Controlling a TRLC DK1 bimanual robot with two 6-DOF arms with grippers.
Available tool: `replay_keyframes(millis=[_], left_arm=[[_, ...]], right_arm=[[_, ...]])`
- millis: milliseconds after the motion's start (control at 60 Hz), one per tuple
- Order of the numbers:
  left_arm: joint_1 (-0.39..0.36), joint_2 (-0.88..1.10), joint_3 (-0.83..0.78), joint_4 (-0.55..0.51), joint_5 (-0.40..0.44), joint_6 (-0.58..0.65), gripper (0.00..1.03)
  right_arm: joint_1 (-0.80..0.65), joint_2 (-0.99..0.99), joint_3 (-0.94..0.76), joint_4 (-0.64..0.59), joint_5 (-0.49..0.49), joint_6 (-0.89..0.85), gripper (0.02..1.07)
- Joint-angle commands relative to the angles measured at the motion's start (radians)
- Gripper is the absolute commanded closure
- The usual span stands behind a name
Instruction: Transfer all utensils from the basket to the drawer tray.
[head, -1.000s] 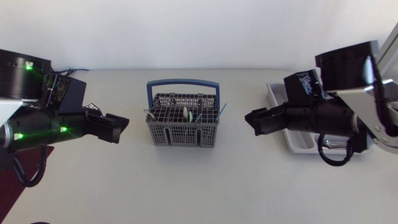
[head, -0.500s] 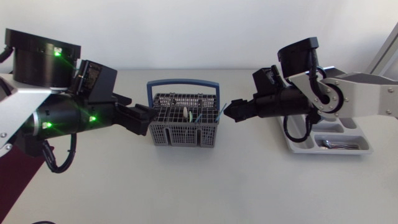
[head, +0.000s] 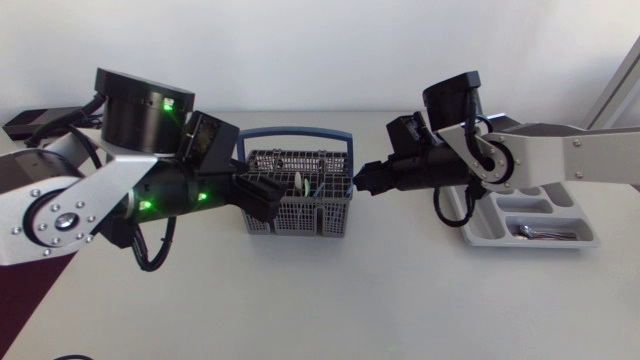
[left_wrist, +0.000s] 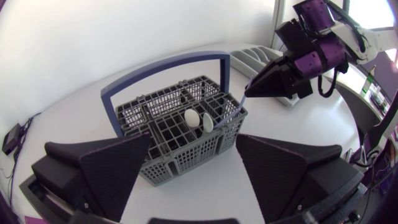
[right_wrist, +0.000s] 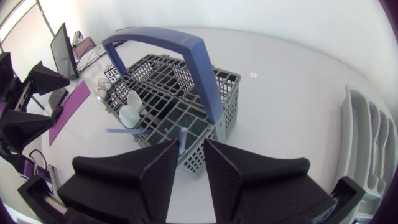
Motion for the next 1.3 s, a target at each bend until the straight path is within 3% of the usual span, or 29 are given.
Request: replay_keyframes(millis=[0,300,500,1000,1283], left_arm=[[-0.013,0.03,0.001,0.031,-0.001,0.012,0.08],[-0.034,0.083,-0.022,0.122,-0.007,0.024,0.08],[-0.043,0.114,-0.042,0.178,-0.008,0.035,0.08],[-0.062,0.139,-0.119,0.316,-0.036,0.087,0.08],[-0.086,0.142,-0.133,0.335,-0.036,0.118,0.07]], right_arm=[[0.013,0.04,0.026,0.014,-0.005,-0.006,0.8],[0.027,0.063,0.028,0.028,-0.011,-0.006,0.83],[0.029,0.061,0.017,0.039,-0.037,0.005,0.96],[0.023,-0.094,-0.02,0.068,-0.045,-0.006,0.96],[-0.022,-0.264,-0.01,-0.006,-0.043,-0.009,0.96]])
